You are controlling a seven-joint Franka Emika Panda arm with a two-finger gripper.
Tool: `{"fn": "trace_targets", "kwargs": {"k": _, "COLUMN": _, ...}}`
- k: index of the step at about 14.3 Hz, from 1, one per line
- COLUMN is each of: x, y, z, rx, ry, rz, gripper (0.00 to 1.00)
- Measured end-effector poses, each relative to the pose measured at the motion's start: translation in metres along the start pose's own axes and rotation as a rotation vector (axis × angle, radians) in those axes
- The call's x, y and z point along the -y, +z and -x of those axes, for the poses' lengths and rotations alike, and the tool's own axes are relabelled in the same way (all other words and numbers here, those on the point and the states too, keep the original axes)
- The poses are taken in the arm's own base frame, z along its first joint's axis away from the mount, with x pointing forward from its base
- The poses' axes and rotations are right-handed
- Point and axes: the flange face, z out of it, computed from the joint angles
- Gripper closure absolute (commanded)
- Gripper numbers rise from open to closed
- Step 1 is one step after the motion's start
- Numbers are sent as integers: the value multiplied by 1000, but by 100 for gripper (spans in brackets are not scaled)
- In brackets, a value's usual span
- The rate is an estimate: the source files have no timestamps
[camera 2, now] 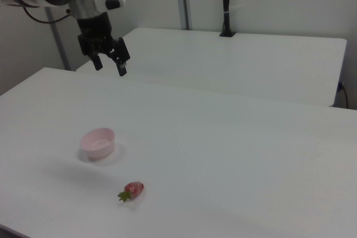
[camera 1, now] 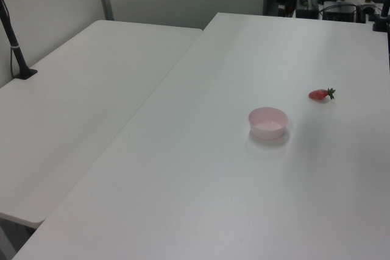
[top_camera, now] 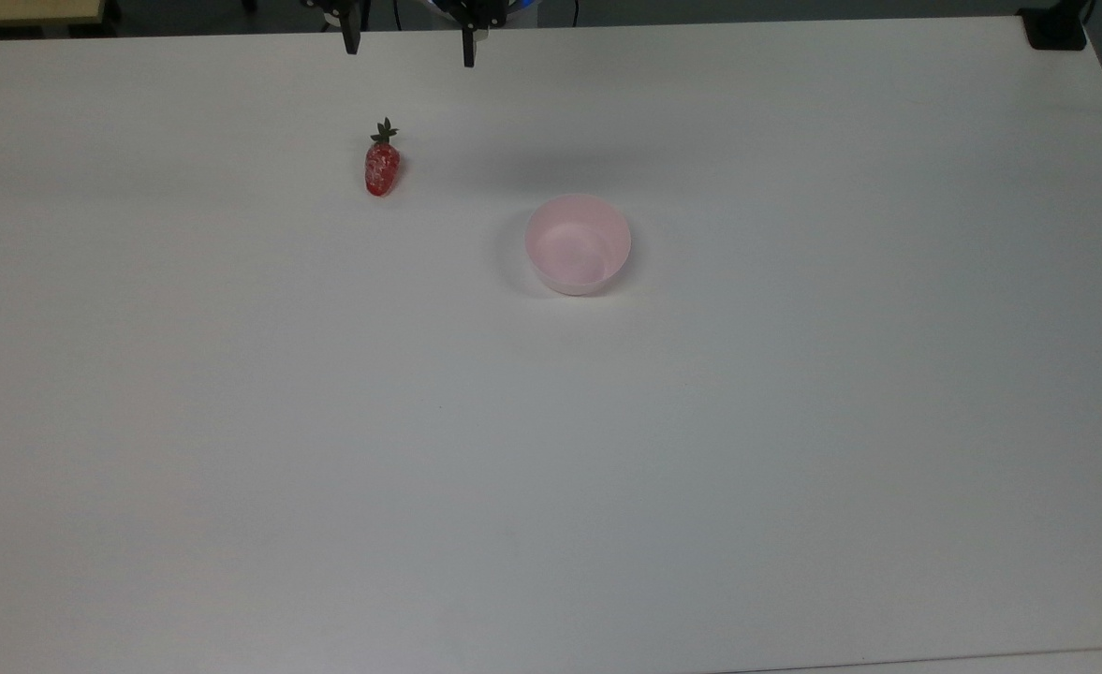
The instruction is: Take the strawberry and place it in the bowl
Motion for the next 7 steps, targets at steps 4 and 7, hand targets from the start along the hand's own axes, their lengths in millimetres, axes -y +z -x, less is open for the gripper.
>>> {"fn": "trace_targets", "kwargs": {"k": 4, "x": 0, "y": 0, "z": 0, "rx": 1, "ry": 0, "rz": 0, "gripper": 0}}
{"fn": "trace_targets", "kwargs": {"k": 7, "x": -2, "y": 5, "z": 3, "rx": 29, "ry": -20, "rz": 3, "gripper": 0}}
